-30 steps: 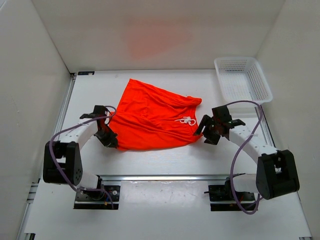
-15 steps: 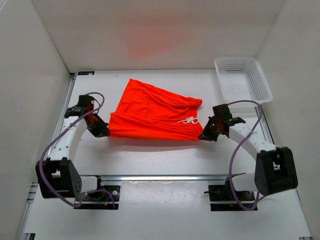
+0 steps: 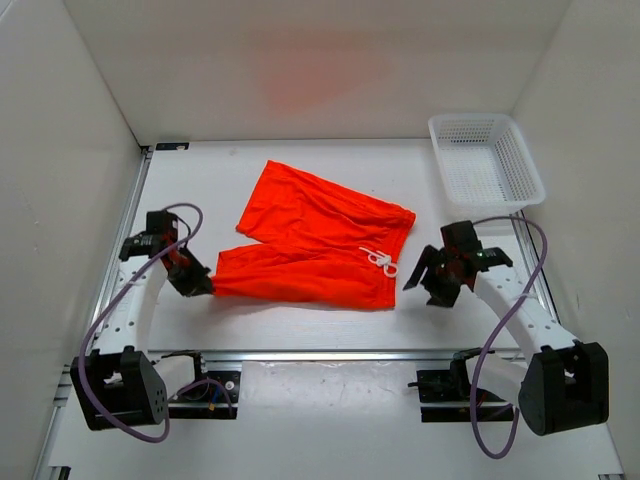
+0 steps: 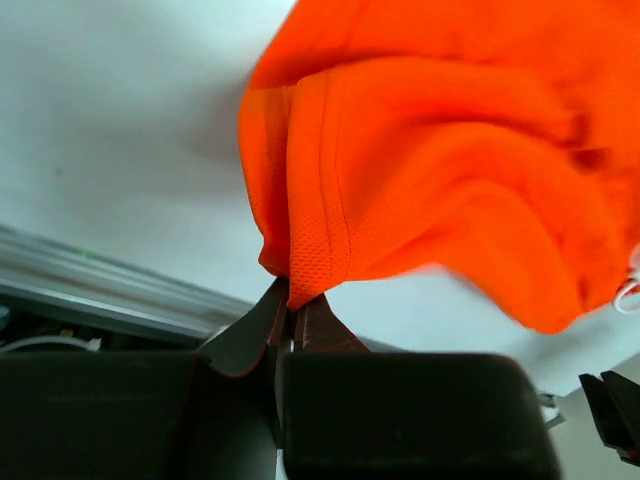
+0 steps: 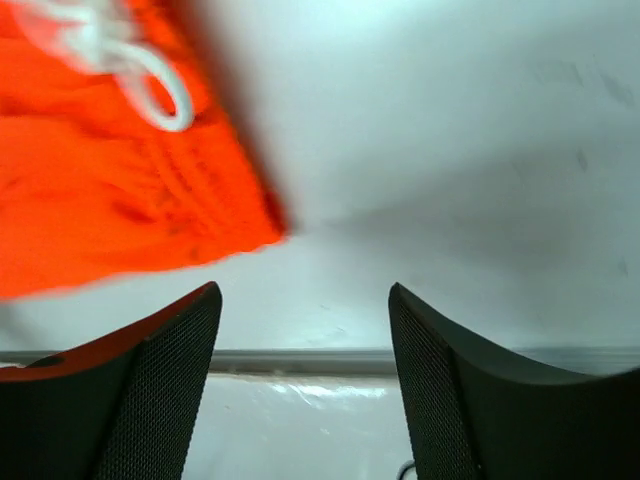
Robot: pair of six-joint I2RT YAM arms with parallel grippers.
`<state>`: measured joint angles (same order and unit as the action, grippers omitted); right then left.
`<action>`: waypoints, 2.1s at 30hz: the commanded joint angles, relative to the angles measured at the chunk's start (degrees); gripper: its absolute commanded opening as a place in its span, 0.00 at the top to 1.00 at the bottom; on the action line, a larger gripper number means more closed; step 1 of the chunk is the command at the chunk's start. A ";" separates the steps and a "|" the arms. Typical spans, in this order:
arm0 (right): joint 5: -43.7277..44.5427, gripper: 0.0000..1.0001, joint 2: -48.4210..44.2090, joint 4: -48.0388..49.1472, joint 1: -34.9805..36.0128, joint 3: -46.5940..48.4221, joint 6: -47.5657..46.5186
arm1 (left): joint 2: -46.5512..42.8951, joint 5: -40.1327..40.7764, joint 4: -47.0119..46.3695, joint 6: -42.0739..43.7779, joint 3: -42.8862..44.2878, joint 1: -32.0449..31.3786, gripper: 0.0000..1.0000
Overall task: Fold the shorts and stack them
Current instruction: Flatten the shorts out, then fold the shorts
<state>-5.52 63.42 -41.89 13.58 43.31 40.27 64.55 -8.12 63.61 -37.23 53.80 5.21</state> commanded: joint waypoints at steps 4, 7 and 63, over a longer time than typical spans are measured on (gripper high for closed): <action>-2.12 0.25 -0.75 -1.62 -0.49 -5.43 2.00 | -1.10 -0.32 -2.35 0.41 -3.18 -2.05 0.90; -3.53 0.25 -0.22 0.66 -0.49 -6.12 2.00 | 0.21 0.21 -1.83 0.93 -1.16 -2.05 0.90; 14.55 1.00 -10.96 -19.28 9.79 3.26 21.68 | 13.80 2.39 0.98 2.86 30.63 -6.35 0.90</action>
<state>1.89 50.65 -53.32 23.77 41.65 61.52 72.99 -9.61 68.40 -36.34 75.48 0.75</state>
